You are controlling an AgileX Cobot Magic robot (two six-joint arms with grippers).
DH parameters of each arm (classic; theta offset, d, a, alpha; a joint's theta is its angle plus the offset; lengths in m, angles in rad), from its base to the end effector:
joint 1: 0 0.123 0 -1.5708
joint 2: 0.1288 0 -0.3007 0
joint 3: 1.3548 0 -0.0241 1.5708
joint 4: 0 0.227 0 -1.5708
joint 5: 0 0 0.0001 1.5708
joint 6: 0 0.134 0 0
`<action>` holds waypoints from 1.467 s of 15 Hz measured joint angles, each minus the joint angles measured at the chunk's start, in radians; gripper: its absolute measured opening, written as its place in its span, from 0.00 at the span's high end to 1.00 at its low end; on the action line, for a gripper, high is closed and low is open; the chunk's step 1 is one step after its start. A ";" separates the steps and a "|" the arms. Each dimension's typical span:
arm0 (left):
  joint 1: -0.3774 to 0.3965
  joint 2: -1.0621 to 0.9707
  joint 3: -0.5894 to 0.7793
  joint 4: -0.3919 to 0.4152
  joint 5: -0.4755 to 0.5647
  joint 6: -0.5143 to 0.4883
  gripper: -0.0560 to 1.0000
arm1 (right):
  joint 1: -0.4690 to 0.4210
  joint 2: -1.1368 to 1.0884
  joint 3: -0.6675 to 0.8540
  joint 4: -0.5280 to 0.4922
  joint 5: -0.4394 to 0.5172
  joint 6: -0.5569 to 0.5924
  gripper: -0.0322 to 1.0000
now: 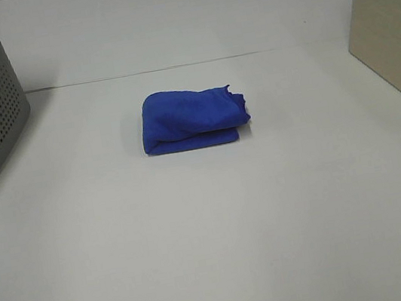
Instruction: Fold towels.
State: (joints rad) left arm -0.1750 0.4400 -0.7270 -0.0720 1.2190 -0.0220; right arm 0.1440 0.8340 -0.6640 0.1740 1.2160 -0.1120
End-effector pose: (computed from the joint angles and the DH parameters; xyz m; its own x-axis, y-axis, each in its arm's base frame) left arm 0.0357 -0.0155 0.2904 -0.7453 0.0843 -0.6614 0.1832 0.9797 -0.0815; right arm 0.0884 0.0348 0.2478 -0.9412 -0.1873 -0.2811 -0.2338 0.9619 0.1420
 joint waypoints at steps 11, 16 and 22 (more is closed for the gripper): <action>0.000 -0.253 0.204 -0.102 -0.119 0.156 0.41 | 0.000 -0.384 0.199 -0.050 -0.101 -0.038 0.23; 0.000 -0.253 0.206 -0.106 -0.122 0.167 0.41 | 0.000 -0.384 0.201 -0.053 -0.104 -0.038 0.23; 0.000 -0.253 0.206 -0.109 -0.122 0.167 0.41 | 0.000 -0.384 0.201 -0.053 -0.105 -0.038 0.23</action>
State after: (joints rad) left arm -0.1750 0.1870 -0.5210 -0.1810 1.0970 0.1450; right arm 0.1440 0.4500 -0.4630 0.1210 1.1110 -0.1500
